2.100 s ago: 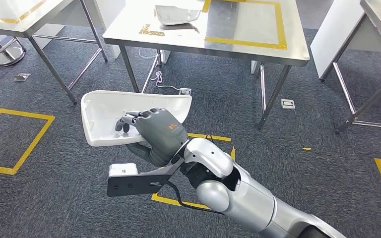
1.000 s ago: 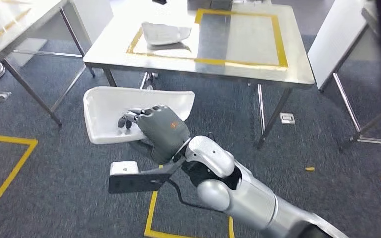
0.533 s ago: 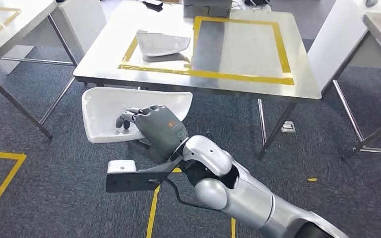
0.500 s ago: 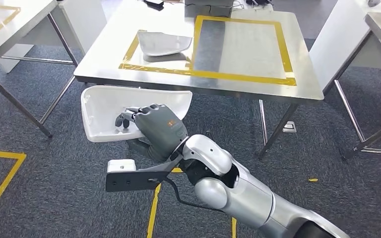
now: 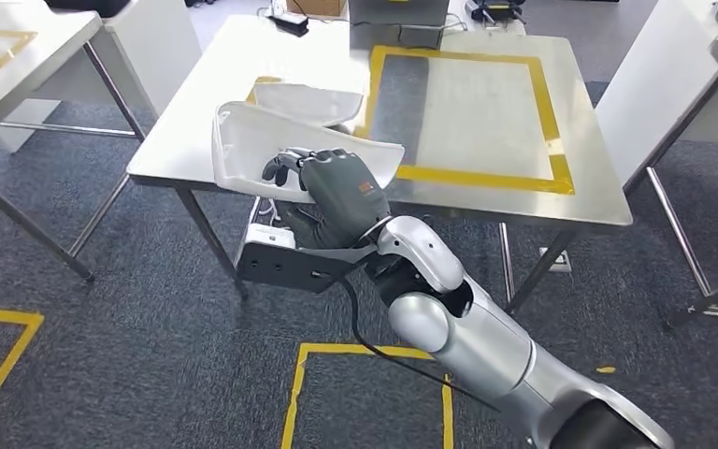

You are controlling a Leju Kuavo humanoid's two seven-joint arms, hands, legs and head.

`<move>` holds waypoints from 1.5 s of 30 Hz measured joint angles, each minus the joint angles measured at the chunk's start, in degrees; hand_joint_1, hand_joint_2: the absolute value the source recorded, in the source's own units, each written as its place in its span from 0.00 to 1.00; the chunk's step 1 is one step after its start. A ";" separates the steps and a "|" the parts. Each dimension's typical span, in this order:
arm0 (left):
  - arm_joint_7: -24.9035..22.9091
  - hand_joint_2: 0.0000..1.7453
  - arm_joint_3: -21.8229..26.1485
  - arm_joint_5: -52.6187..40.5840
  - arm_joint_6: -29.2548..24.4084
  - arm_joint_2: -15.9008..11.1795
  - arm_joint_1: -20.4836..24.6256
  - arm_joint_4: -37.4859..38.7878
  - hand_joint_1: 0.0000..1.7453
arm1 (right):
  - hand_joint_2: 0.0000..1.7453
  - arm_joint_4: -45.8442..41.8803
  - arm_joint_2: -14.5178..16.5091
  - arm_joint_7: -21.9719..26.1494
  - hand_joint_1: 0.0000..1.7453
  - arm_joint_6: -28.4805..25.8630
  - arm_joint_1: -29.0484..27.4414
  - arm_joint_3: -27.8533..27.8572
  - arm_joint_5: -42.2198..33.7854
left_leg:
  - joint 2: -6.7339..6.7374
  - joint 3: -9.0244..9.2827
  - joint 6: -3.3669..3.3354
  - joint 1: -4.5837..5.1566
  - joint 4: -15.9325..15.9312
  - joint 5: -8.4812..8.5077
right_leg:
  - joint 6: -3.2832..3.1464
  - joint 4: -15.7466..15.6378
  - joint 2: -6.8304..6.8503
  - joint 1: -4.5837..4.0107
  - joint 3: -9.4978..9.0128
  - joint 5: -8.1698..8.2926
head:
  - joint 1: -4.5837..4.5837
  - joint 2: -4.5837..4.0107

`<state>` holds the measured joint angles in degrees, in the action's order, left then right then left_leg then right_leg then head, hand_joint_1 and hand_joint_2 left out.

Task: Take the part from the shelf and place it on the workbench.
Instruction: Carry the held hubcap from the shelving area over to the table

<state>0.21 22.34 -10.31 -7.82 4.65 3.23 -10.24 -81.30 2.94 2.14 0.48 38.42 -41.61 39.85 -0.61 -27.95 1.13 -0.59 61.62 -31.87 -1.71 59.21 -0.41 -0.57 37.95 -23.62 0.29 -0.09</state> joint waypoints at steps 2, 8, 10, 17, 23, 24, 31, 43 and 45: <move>0.01 0.00 -0.01 -0.01 0.00 0.11 0.22 -0.05 0.00 | 1.00 0.35 0.05 -0.16 1.00 -0.22 1.02 0.88 -0.11 | 0.19 -3.23 0.34 -0.05 5.48 -0.06 | -0.63 -0.29 -0.01 0.19 -1.75 -0.79 | -0.01 0.00; 0.51 0.00 0.01 0.01 0.00 0.10 -0.33 -0.05 0.00 | 1.00 1.44 0.05 -0.38 1.00 -0.35 0.61 2.21 -0.21 | 0.21 -12.06 0.50 0.01 8.25 -2.48 | -0.82 -0.38 -0.68 0.17 -6.53 -4.59 | 0.01 0.00; 0.94 0.00 0.01 0.01 0.00 -0.06 -0.51 0.01 0.00 | 1.00 1.78 0.04 -0.35 1.00 -0.36 0.57 2.34 -0.20 | -0.36 -11.75 0.07 0.16 1.50 4.99 | -0.49 -0.14 -1.07 0.09 -7.71 -5.94 | 0.04 0.00; 1.83 0.00 0.02 -0.52 -0.04 0.04 -0.21 -0.07 0.00 | 1.00 2.38 0.01 -0.68 1.00 -0.43 1.31 3.39 -0.22 | 0.37 -10.38 -1.81 -0.09 -2.20 8.99 | 1.83 4.54 -1.13 0.05 -5.92 -10.62 | -0.20 0.00; 1.85 0.00 0.02 -0.85 -0.07 0.08 -0.04 -0.14 0.00 | 1.00 2.72 -0.43 -1.07 1.00 -0.46 0.86 3.65 -0.22 | 1.99 -8.65 -1.95 -0.21 -2.19 7.26 | 3.00 12.12 0.21 1.06 1.42 -8.89 | -0.36 0.00; 1.84 0.00 0.02 -0.92 -0.07 0.11 -0.03 -0.14 0.00 | 1.00 2.73 -0.52 -1.11 1.00 -0.47 0.88 3.71 -0.22 | 2.25 -8.26 -1.73 -0.22 -2.18 6.96 | 3.05 8.07 1.05 1.14 0.04 -6.29 | -0.37 0.00; 1.75 0.00 0.02 -1.02 -0.07 0.11 0.19 -0.17 0.00 | 1.00 2.72 -0.77 -1.32 1.00 -0.54 0.91 4.01 -0.25 | 3.01 -7.55 -0.27 0.07 -1.79 6.01 | 1.93 0.37 2.44 0.76 -2.67 -3.07 | -0.38 0.00; 0.96 0.00 0.02 -1.35 -0.04 -0.16 0.51 -0.21 0.00 | 1.00 2.81 -0.90 -2.15 1.00 -0.89 -0.04 5.08 -0.08 | 0.80 -7.11 -0.45 0.18 -1.85 5.19 | 1.02 -0.05 -0.56 0.53 -3.68 -3.60 | -0.21 0.00; 0.84 0.00 0.02 -1.55 -0.04 -0.14 0.68 -0.21 0.00 | 1.00 3.07 -0.92 -2.37 1.00 -0.91 -0.06 5.28 -0.01 | 0.75 -6.67 -1.23 0.20 -2.41 4.68 | 1.80 0.42 -0.59 0.47 -3.89 -3.36 | -0.25 0.01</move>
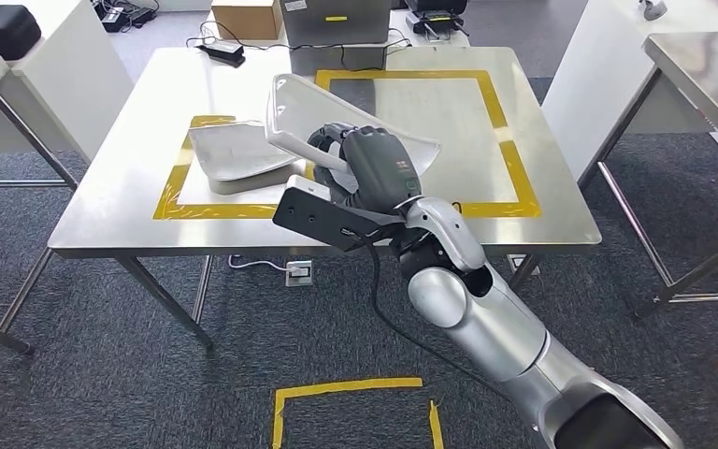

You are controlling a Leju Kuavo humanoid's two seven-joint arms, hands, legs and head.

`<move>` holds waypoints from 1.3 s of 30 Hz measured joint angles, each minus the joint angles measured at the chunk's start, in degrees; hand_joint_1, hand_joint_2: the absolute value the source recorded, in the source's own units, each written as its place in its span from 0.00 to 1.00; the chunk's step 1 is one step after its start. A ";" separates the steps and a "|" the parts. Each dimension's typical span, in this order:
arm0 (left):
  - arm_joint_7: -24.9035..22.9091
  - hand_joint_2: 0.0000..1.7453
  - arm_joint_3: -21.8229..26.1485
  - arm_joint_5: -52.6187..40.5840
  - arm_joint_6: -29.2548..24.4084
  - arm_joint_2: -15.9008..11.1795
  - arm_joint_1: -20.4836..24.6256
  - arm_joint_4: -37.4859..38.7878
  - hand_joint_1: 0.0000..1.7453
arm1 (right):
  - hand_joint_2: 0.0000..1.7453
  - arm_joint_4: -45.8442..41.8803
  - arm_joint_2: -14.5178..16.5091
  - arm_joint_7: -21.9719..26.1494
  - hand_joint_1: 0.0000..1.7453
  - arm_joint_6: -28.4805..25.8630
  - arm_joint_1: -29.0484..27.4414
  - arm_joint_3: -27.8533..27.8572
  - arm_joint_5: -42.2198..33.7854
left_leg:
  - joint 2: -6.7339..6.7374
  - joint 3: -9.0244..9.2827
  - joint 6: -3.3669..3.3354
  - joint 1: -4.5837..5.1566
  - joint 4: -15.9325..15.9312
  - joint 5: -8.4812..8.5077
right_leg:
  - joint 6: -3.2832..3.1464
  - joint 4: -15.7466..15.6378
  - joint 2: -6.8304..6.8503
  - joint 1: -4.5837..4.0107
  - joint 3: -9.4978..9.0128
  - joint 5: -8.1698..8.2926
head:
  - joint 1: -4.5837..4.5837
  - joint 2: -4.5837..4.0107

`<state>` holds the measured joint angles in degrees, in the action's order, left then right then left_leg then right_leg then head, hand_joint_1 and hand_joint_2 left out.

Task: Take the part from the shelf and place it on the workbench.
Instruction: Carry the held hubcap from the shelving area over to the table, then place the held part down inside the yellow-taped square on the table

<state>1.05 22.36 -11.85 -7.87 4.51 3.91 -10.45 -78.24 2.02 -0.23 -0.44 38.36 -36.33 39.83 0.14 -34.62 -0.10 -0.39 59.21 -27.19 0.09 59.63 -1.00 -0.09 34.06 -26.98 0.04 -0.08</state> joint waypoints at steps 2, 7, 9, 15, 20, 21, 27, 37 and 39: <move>-0.12 0.00 0.00 -0.15 0.00 0.02 -0.01 0.00 0.00 | 1.00 0.31 -0.01 -0.15 1.00 -0.01 0.06 0.28 0.07 | -0.05 0.92 -0.82 -0.16 -0.24 -0.33 | 0.66 1.84 0.19 0.09 0.36 -0.19 | -0.11 0.00; -0.25 0.00 0.00 -0.40 0.00 0.01 -0.04 0.01 0.00 | 1.00 1.55 -0.07 -0.40 1.00 -0.02 0.10 1.01 0.25 | -0.06 3.14 -1.30 -0.14 -0.25 -1.90 | 1.66 15.20 0.48 0.29 9.64 -4.84 | -0.19 -0.01; -0.29 0.00 0.00 -0.43 0.00 0.02 -0.20 0.02 0.00 | 1.00 1.97 -0.11 -0.45 1.00 -0.02 -0.23 1.13 0.27 | -0.09 4.43 -1.15 -0.14 -0.25 -2.96 | 1.44 13.10 0.56 0.36 10.49 -2.80 | -0.20 -0.01; -0.45 0.00 -0.01 -0.56 0.00 0.10 0.03 0.02 0.00 | 1.00 2.69 -0.39 -0.78 1.00 0.12 -0.30 1.46 0.47 | -0.03 8.38 0.67 -0.21 -0.46 -5.84 | -0.59 -0.55 0.88 -0.49 5.15 4.38 | -0.21 -0.01; -0.72 0.00 -0.08 -0.90 0.00 0.34 0.77 -0.04 0.00 | 1.00 3.51 -0.02 -0.98 1.00 0.42 0.56 1.87 1.01 | -0.13 0.80 1.98 -0.39 11.98 -4.33 | -2.40 -1.27 0.59 -0.02 0.45 1.44 | 0.19 -0.01; -0.81 0.00 -0.09 -1.02 0.00 0.36 0.79 -0.02 0.00 | 1.00 4.07 0.02 -1.07 1.00 0.57 0.61 1.87 1.05 | -0.13 -1.91 2.14 -0.41 14.43 -6.03 | -2.46 -1.29 0.56 0.01 -0.50 0.74 | 0.24 -0.01; -0.34 0.00 -0.09 -1.48 0.00 0.19 0.16 0.11 0.00 | 1.00 11.39 1.27 -3.28 1.00 3.64 2.39 1.84 1.48 | 0.09 -6.98 1.98 -0.47 4.32 -0.95 | -1.72 -1.00 -0.13 0.22 -6.13 -4.01 | 0.37 -0.01; -0.53 0.00 -0.26 -2.56 0.02 0.32 0.80 -0.01 0.00 | 1.00 36.88 3.32 -7.44 1.00 4.94 7.81 1.79 6.93 | -0.17 -5.61 -1.09 -0.50 1.12 5.28 | 1.29 14.03 0.57 0.04 1.04 -13.43 | 0.34 -0.01; -0.54 0.00 -0.26 -2.63 0.02 0.32 0.73 0.00 0.00 | 1.00 40.40 3.31 -7.96 1.00 4.58 7.70 1.82 7.50 | -0.41 -5.13 -1.18 -0.32 1.14 4.81 | 1.00 14.82 0.60 -0.01 3.34 -11.31 | 0.32 -0.01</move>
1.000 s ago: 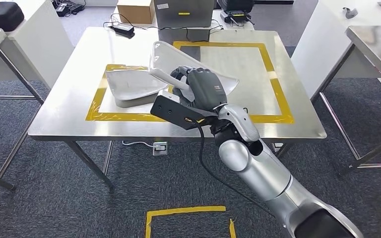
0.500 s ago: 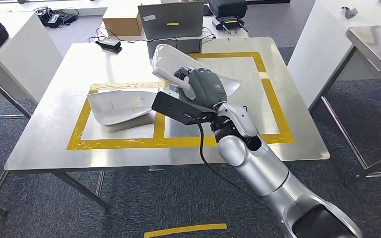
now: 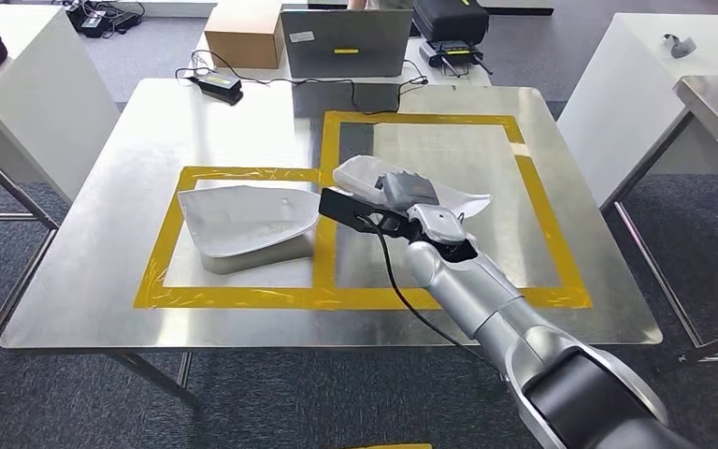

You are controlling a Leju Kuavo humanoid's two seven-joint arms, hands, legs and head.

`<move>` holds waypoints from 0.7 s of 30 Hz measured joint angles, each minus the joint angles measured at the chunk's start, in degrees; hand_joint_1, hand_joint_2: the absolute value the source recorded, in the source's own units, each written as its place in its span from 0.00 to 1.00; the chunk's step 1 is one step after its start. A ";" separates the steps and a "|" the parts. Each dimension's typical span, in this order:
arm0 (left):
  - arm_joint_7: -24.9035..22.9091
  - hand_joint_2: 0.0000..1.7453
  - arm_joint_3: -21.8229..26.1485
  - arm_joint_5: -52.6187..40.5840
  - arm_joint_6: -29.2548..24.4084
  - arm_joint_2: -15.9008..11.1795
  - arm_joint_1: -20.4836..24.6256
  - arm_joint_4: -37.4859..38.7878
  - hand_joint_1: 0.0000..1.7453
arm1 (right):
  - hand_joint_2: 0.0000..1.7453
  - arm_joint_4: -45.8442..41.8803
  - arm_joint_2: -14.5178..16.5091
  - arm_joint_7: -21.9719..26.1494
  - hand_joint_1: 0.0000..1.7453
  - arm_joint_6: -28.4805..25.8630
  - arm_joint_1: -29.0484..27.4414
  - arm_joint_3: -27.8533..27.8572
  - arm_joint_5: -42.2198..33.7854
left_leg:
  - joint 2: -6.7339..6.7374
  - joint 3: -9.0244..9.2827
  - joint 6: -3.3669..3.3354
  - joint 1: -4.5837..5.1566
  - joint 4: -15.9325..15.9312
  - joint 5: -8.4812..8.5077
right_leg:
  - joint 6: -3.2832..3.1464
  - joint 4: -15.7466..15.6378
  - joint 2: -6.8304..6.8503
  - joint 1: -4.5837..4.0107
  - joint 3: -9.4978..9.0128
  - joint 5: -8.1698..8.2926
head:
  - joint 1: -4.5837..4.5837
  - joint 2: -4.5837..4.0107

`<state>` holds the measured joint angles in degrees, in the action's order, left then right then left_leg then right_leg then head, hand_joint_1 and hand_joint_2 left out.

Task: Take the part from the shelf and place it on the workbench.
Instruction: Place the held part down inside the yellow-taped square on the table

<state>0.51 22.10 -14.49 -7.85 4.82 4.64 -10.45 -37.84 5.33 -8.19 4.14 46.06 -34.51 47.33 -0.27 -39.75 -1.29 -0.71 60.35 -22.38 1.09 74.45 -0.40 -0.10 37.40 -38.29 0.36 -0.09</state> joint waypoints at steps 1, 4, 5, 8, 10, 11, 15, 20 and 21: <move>-0.01 0.00 0.00 -0.04 0.00 0.00 -0.06 0.00 0.00 | 1.00 1.36 0.00 -0.14 1.00 -0.19 0.06 0.07 0.21 | -0.09 0.32 -0.01 0.15 -0.01 -0.18 | -0.40 -2.98 0.02 -0.14 -0.53 2.61 | -0.01 0.00; -0.01 0.00 -0.01 -0.19 0.00 0.12 -0.10 0.00 0.00 | 1.00 4.17 0.12 -0.21 1.00 -0.50 0.65 0.31 0.59 | -0.11 0.98 0.29 0.56 -0.08 -0.56 | -2.07 -13.52 0.27 -0.91 -3.64 8.93 | 0.06 0.00; -0.01 0.00 -0.02 -0.23 0.00 0.15 -0.02 0.00 0.00 | 1.00 4.80 0.21 -0.21 1.00 -0.54 0.83 0.33 0.63 | -0.09 1.04 0.45 0.63 -0.10 -0.76 | -2.23 -14.87 0.32 -1.01 -4.01 9.50 | 0.07 0.00; -0.04 0.00 -0.02 -0.27 0.00 0.11 -0.05 0.01 0.00 | 1.00 6.01 0.43 -0.23 1.00 -0.61 1.09 0.36 0.65 | -0.02 1.28 0.80 0.65 -0.30 -0.99 | -1.71 -15.25 0.17 -0.96 -4.19 9.82 | 0.04 0.00; -0.07 0.00 -0.02 -0.34 0.00 0.10 -0.14 0.01 0.00 | 1.00 6.68 0.51 -0.29 1.00 -0.65 1.15 0.37 0.71 | 0.04 1.52 1.09 0.62 -0.56 -0.70 | -1.84 -15.24 0.09 -0.98 -4.24 9.93 | 0.05 0.00; -0.07 0.00 -0.02 -0.39 0.00 0.09 -0.12 0.01 0.00 | 1.00 7.03 0.54 -0.35 1.00 -0.69 1.16 0.38 0.75 | 0.04 1.62 1.18 0.62 -0.68 -0.63 | -1.87 -15.24 0.09 -0.97 -4.26 9.93 | 0.05 0.00; -0.09 0.50 -0.02 -0.46 -0.01 -0.02 -0.13 0.00 0.00 | 0.50 8.55 0.55 -0.50 0.50 -1.16 1.18 0.73 0.87 | 0.02 1.79 1.39 0.62 -0.93 -0.48 | -2.06 -15.22 0.11 -0.96 -4.31 9.89 | 0.05 0.00; -1.02 0.25 -0.02 -0.45 0.00 -0.09 -0.16 0.00 0.00 | 0.00 9.83 0.74 0.98 0.00 -2.87 1.30 1.69 1.30 | 0.02 1.84 1.53 0.62 -1.03 -0.51 | -2.30 -15.20 0.09 -0.96 -4.30 9.75 | 0.05 0.00; -0.88 0.00 -0.02 -0.24 0.00 -0.08 -0.17 0.00 0.00 | 0.00 9.91 0.82 1.73 0.00 -3.39 1.33 1.97 1.08 | 0.02 1.84 1.54 0.62 -1.04 -0.52 | -2.34 -15.20 0.09 -0.96 -4.30 9.72 | 0.05 0.00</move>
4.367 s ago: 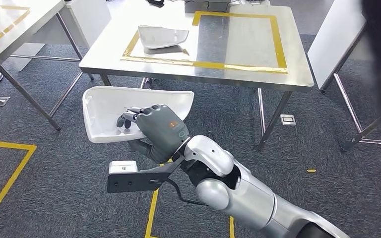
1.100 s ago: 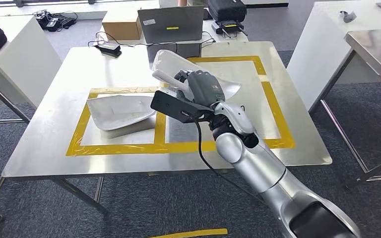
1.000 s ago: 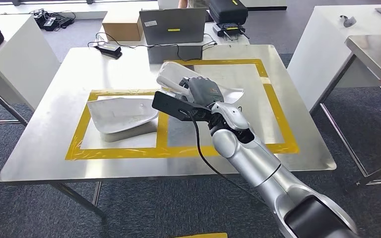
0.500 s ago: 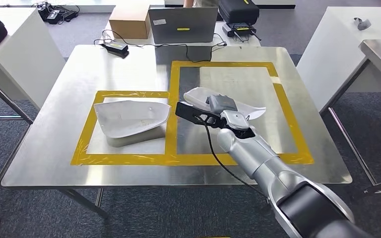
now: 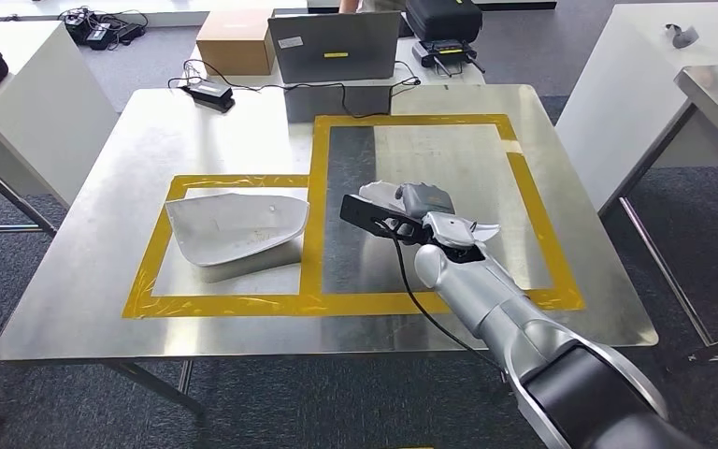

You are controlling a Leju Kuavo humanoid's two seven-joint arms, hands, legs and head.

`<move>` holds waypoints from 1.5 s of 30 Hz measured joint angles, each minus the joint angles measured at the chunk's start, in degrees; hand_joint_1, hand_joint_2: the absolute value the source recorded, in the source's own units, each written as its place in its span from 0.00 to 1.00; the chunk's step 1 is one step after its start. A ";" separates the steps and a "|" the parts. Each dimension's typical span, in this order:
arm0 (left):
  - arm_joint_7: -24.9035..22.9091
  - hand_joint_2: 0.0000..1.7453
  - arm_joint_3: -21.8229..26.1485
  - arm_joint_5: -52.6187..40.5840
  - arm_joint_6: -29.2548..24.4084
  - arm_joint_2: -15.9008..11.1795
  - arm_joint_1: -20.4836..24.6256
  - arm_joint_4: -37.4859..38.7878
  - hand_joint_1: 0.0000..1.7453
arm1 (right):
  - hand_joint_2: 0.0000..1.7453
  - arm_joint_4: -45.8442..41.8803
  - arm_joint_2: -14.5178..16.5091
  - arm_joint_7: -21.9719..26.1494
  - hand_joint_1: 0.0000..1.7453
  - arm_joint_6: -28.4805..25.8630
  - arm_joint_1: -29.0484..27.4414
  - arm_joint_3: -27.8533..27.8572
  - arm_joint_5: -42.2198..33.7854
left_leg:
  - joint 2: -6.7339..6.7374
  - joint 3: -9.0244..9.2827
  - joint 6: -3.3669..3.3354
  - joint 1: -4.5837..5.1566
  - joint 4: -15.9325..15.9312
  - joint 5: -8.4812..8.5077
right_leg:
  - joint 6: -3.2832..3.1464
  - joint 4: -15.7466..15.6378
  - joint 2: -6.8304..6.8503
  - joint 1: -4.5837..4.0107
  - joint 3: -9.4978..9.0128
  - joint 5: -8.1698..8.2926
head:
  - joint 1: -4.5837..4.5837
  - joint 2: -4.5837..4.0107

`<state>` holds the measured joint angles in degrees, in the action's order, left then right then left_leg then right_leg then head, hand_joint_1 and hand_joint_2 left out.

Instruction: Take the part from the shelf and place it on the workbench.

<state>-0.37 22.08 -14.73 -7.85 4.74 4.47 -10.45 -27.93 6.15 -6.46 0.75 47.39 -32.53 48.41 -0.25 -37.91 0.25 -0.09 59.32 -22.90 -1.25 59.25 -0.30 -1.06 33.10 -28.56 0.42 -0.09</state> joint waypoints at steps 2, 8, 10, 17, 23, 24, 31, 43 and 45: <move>0.46 0.00 0.01 0.49 0.00 0.00 -0.03 0.00 0.00 | 0.00 -0.05 0.18 1.99 0.00 -1.28 -0.01 0.74 -0.71 | 0.00 0.00 0.02 0.00 -0.01 -0.03 | -0.05 0.00 0.01 0.00 0.00 -0.04 | 0.00 0.00; 1.03 0.00 0.04 0.84 0.00 0.02 -0.13 0.00 0.00 | 0.00 -1.79 0.77 4.64 0.00 -2.74 -0.16 2.39 -1.64 | 0.00 0.00 0.07 -0.01 -0.02 -0.10 | -0.17 -0.01 0.01 0.04 0.00 -0.13 | 0.00 0.00; 1.07 0.00 0.04 0.85 0.00 0.02 -0.15 0.00 0.00 | 0.00 -2.05 0.89 4.71 0.00 -2.75 -0.17 2.70 -1.64 | 0.00 0.00 0.06 -0.01 -0.02 -0.11 | -0.16 -0.01 0.01 0.05 -0.01 -0.13 | 0.00 0.00; 0.97 0.00 0.04 0.84 0.00 0.02 -0.22 0.00 0.00 | 0.00 -4.57 0.94 7.04 0.00 -3.16 -0.85 3.12 -2.74 | 0.00 -0.02 0.03 0.01 0.00 -0.13 | -0.14 -0.04 0.01 0.11 -0.02 -0.12 | -0.01 0.00; 1.21 0.00 0.11 1.20 0.00 0.21 -0.57 0.03 0.00 | 0.00 -20.54 0.05 9.65 0.00 -3.57 -4.45 3.93 -6.54 | 0.37 1.37 -1.22 -0.28 -2.27 0.77 | 1.20 1.56 -0.02 0.39 0.32 -1.63 | -0.11 0.01; 1.45 0.00 0.16 1.42 0.00 0.28 -0.63 0.04 0.00 | 0.00 -24.72 -0.48 9.86 0.00 -3.65 -5.50 4.20 -7.31 | 0.44 1.55 -1.26 -0.46 -2.63 0.96 | 1.55 4.39 -0.01 0.59 1.57 -3.39 | -0.18 0.01; 3.04 0.00 0.82 2.54 -0.01 0.60 -1.56 0.12 0.00 | 0.00 -47.23 -4.73 11.41 0.00 -4.55 -13.58 5.89 -8.36 | 0.49 0.43 0.66 -2.07 -1.17 0.91 | 4.62 4.40 0.36 3.15 1.18 -2.34 | -0.32 0.00; 3.28 0.00 1.16 1.54 0.00 0.51 -2.24 0.28 0.00 | 0.00 -62.00 -13.75 13.71 0.00 -11.29 -22.33 6.90 -11.32 | 0.46 -4.21 2.45 -1.64 15.54 -10.38 | 0.06 1.12 0.35 2.01 2.50 2.04 | -0.05 0.00; 3.28 0.00 1.17 1.54 0.00 0.52 -2.24 0.28 0.00 | 0.00 -63.55 -14.67 13.67 0.00 -11.92 -23.95 7.15 -11.21 | 0.43 -0.14 1.50 -1.15 11.01 -8.93 | 0.13 1.13 0.32 1.64 3.26 2.66 | -0.07 0.00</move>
<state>2.91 23.24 -13.19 -7.85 5.26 2.23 -10.16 -91.48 -8.52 7.21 -11.17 23.44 -25.39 37.20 0.18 -38.05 1.75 -1.24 70.32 -31.83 -1.12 60.38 0.02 0.58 36.36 -25.90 0.35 -0.09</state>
